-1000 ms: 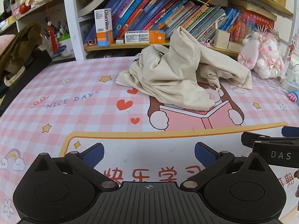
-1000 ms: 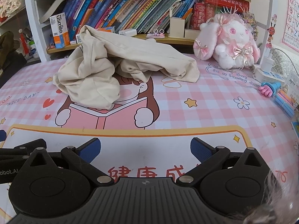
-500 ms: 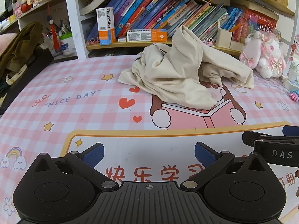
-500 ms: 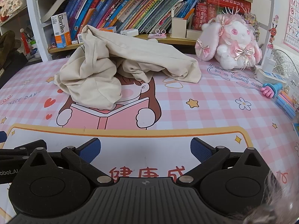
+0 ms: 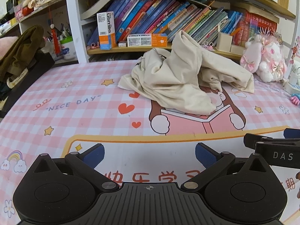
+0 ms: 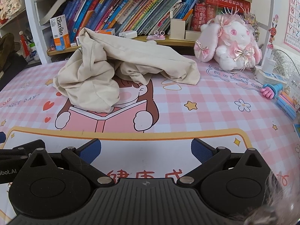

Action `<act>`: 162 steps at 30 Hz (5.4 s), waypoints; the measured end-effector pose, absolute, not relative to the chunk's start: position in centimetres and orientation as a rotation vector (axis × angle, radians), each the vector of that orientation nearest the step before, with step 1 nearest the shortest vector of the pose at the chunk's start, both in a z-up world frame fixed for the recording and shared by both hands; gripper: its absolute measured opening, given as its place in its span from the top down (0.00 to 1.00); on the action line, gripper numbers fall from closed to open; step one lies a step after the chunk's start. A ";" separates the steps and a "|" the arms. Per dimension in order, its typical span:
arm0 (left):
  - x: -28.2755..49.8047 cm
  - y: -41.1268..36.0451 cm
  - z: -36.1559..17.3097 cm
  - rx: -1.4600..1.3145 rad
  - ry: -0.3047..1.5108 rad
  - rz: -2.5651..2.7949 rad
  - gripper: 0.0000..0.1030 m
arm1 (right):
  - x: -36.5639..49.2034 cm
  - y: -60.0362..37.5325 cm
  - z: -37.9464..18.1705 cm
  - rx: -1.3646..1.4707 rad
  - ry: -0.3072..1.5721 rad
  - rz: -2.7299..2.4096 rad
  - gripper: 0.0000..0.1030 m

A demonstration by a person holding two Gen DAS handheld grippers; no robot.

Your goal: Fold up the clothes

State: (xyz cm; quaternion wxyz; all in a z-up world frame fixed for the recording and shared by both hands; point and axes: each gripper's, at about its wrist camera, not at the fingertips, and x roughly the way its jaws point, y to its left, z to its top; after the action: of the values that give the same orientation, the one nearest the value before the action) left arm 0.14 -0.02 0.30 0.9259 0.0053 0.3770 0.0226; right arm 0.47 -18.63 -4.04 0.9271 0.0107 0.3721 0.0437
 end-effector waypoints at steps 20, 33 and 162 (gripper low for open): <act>0.1 -0.5 0.4 0.009 0.767 0.024 0.00 | 0.8 -19.3 -4.2 0.031 0.770 0.093 0.00; 0.8 -0.3 2.9 0.055 0.630 0.030 0.00 | -0.1 -19.8 -4.2 0.010 0.749 0.087 0.00; 3.2 0.3 2.5 -0.171 0.431 0.107 0.86 | -6.4 -35.5 15.6 0.430 0.464 0.651 0.93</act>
State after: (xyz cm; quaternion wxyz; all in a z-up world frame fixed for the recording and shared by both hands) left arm 3.16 0.27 2.53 0.9718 -0.0846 0.2134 0.0531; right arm -6.39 -35.46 15.60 0.8988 0.2076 0.2240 0.3143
